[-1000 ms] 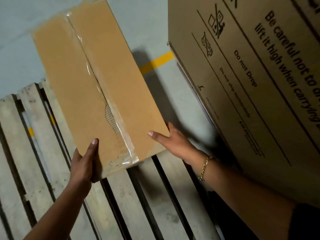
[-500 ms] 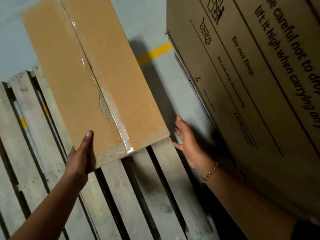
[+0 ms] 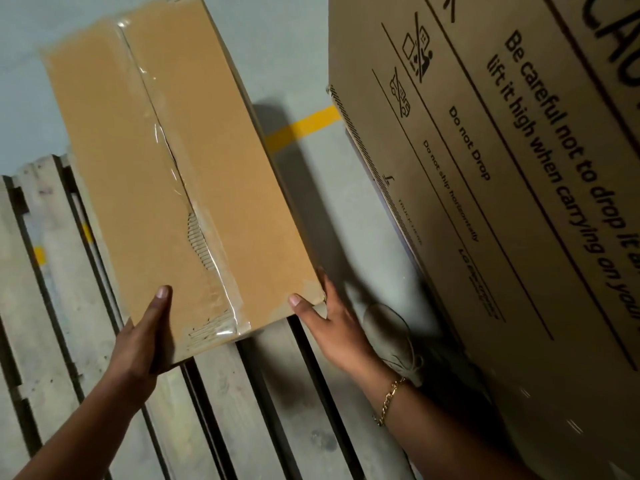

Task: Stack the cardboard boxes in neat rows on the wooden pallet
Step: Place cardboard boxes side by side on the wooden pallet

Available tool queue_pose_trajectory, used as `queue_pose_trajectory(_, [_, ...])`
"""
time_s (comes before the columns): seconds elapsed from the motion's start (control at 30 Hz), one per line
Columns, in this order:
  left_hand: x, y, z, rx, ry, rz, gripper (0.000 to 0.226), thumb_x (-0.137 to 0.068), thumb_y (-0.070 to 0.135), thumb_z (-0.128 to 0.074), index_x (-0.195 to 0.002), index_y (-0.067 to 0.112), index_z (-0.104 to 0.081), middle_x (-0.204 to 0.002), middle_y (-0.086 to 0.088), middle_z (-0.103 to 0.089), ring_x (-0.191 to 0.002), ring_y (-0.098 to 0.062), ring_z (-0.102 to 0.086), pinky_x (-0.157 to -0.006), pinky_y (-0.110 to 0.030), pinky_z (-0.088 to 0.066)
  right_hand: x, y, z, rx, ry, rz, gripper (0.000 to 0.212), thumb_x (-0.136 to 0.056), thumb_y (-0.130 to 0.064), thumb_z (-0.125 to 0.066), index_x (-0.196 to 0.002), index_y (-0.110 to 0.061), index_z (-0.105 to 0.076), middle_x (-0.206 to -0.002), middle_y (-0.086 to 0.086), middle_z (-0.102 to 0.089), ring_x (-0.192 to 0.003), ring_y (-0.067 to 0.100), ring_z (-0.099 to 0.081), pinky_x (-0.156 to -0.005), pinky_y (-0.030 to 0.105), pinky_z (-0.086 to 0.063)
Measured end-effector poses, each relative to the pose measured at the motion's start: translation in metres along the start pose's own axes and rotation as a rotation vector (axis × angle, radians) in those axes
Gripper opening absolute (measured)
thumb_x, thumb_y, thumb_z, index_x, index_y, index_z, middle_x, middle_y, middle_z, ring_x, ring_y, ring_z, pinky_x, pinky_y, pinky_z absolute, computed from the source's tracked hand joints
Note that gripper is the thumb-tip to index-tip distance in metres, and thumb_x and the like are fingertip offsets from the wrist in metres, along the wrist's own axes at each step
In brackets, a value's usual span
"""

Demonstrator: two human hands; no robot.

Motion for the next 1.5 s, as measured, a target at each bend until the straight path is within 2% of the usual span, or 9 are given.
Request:
queue_pose_trajectory(0.13, [0.000, -0.002, 0.000, -0.004, 0.005, 0.001, 0.097, -0.065, 0.081, -0.072, -0.143, 0.025, -0.055, -0.126, -0.012, -0.070, -0.112, -0.039, -0.067, -0.075, -0.049, -0.061, 0.002, 0.001, -0.002, 0.001, 0.015, -0.003, 0.104, -0.071, -0.091, -0.045, -0.159, -0.045, -0.013, -0.162, -0.020, -0.033, -0.146, 0.008, -0.036, -0.119, 0.034, -0.033])
queue_pose_trajectory(0.33, [0.004, -0.010, 0.000, 0.017, 0.026, 0.022, 0.095, -0.067, 0.078, -0.070, -0.143, 0.023, -0.055, -0.124, -0.013, -0.071, -0.111, -0.040, -0.067, -0.077, -0.050, -0.060, 0.005, 0.000, 0.002, 0.032, 0.030, 0.006, 0.088, -0.088, -0.074, -0.054, -0.160, -0.041, -0.017, -0.162, -0.019, -0.031, -0.147, 0.005, -0.034, -0.116, 0.026, -0.030])
queue_pose_trajectory(0.57, [0.009, -0.012, 0.001, 0.002, 0.047, 0.024, 0.096, -0.065, 0.077, -0.070, -0.141, 0.021, -0.056, -0.123, -0.013, -0.071, -0.112, -0.040, -0.066, -0.080, -0.051, -0.059, 0.008, 0.001, 0.002, 0.026, 0.036, 0.007, 0.084, -0.090, -0.068, -0.057, -0.160, -0.039, -0.019, -0.163, -0.019, -0.030, -0.148, 0.003, -0.031, -0.117, 0.022, -0.028])
queue_pose_trajectory(0.8, [0.003, -0.010, 0.002, -0.021, 0.055, 0.020, 0.114, -0.052, 0.090, -0.076, -0.144, 0.026, -0.053, -0.127, -0.012, -0.069, -0.115, -0.040, -0.065, -0.087, -0.058, -0.058, 0.003, -0.002, 0.001, -0.005, 0.057, 0.012, 0.104, -0.070, -0.088, -0.047, -0.159, -0.040, -0.022, -0.161, -0.020, -0.035, -0.146, 0.004, -0.034, -0.120, 0.031, -0.030])
queue_pose_trajectory(1.0, [0.001, -0.002, -0.007, -0.026, 0.055, 0.007, 0.112, -0.054, 0.088, -0.075, -0.142, 0.022, -0.054, -0.124, -0.014, -0.070, -0.111, -0.041, -0.067, -0.084, -0.057, -0.060, -0.004, -0.006, 0.013, -0.023, 0.054, -0.016, 0.085, -0.090, -0.066, -0.061, -0.160, -0.038, -0.022, -0.157, -0.016, -0.043, -0.144, 0.006, -0.039, -0.120, 0.031, -0.031])
queue_pose_trajectory(1.17, [0.002, 0.007, -0.014, -0.003, 0.065, 0.005, 0.094, -0.068, 0.078, -0.069, -0.140, 0.018, -0.054, -0.122, -0.016, -0.068, -0.108, -0.041, -0.066, -0.086, -0.058, -0.058, -0.010, -0.013, 0.017, 0.027, 0.031, 0.006, 0.101, -0.075, -0.085, -0.050, -0.160, -0.040, -0.019, -0.160, -0.017, -0.037, -0.146, 0.008, -0.036, -0.121, 0.034, -0.030])
queue_pose_trajectory(1.3, [0.002, 0.015, -0.018, -0.003, 0.067, 0.013, 0.097, -0.064, 0.081, -0.071, -0.138, 0.020, -0.055, -0.124, -0.016, -0.067, -0.110, -0.041, -0.066, -0.083, -0.059, -0.060, -0.015, -0.019, 0.022, 0.041, 0.012, 0.005, 0.105, -0.069, -0.092, -0.048, -0.158, -0.041, -0.024, -0.156, -0.016, -0.044, -0.144, 0.009, -0.040, -0.120, 0.038, -0.033])
queue_pose_trajectory(1.43, [0.007, 0.021, -0.021, -0.027, 0.026, -0.003, 0.091, -0.069, 0.082, -0.067, -0.136, 0.021, -0.058, -0.124, -0.015, -0.067, -0.111, -0.040, -0.066, -0.081, -0.056, -0.060, -0.022, -0.034, 0.039, 0.027, 0.006, 0.001, 0.076, -0.091, -0.075, -0.048, -0.153, -0.032, -0.042, -0.151, -0.010, -0.051, -0.142, 0.013, -0.044, -0.111, 0.025, -0.032])
queue_pose_trajectory(1.5, [0.010, 0.022, -0.023, -0.027, 0.004, -0.013, 0.081, -0.077, 0.078, -0.063, -0.136, 0.023, -0.058, -0.123, -0.013, -0.068, -0.112, -0.038, -0.066, -0.079, -0.053, -0.060, -0.028, -0.045, 0.043, 0.024, -0.010, 0.021, 0.069, -0.097, -0.067, -0.046, -0.156, -0.032, -0.038, -0.156, -0.009, -0.045, -0.145, 0.014, -0.039, -0.109, 0.025, -0.028])
Point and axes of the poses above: each hand's wrist, its own x-axis away from the middle knuckle, its own z-axis out of the back of the hand, y = z × x, the point moved 7 cm from there along -x, towards the middle knuckle
